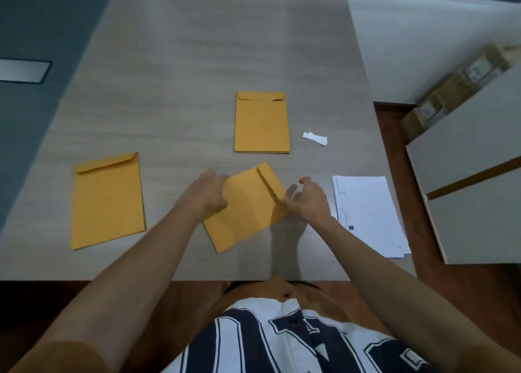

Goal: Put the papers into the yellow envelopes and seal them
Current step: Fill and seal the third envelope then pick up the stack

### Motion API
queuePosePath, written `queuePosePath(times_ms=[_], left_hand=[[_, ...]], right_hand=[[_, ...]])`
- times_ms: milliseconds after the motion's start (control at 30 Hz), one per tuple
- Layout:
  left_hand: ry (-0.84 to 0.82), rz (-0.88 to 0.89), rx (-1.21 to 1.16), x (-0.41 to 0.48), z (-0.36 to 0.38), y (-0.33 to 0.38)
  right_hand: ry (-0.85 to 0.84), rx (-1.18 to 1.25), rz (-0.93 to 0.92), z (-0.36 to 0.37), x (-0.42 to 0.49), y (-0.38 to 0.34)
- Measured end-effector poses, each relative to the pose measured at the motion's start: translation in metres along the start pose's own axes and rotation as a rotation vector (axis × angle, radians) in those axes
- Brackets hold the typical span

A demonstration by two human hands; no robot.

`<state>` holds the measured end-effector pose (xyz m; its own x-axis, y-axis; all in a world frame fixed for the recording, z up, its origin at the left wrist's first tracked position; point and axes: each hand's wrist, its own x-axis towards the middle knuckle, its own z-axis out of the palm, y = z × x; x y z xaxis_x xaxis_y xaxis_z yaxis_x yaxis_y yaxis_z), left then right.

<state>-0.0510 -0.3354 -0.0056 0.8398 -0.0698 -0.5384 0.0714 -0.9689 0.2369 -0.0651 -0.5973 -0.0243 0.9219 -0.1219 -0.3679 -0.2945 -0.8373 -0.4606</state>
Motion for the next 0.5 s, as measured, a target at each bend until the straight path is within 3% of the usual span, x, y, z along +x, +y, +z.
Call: queuePosePath(times_ms=[133,267,500], left_hand=[[0.148,0.096,0.199,0.001,0.018,0.028],[0.151,0.148,0.193,-0.001,0.044,0.053],[0.144,0.09,0.144,-0.004,0.051,0.052]], right_hand=[[-0.057,-0.147,-0.18,0.004,-0.001,0.0],[-0.044,-0.21,-0.254,0.011,-0.003,-0.007],[-0.003,-0.111,-0.203,-0.002,0.003,-0.002]])
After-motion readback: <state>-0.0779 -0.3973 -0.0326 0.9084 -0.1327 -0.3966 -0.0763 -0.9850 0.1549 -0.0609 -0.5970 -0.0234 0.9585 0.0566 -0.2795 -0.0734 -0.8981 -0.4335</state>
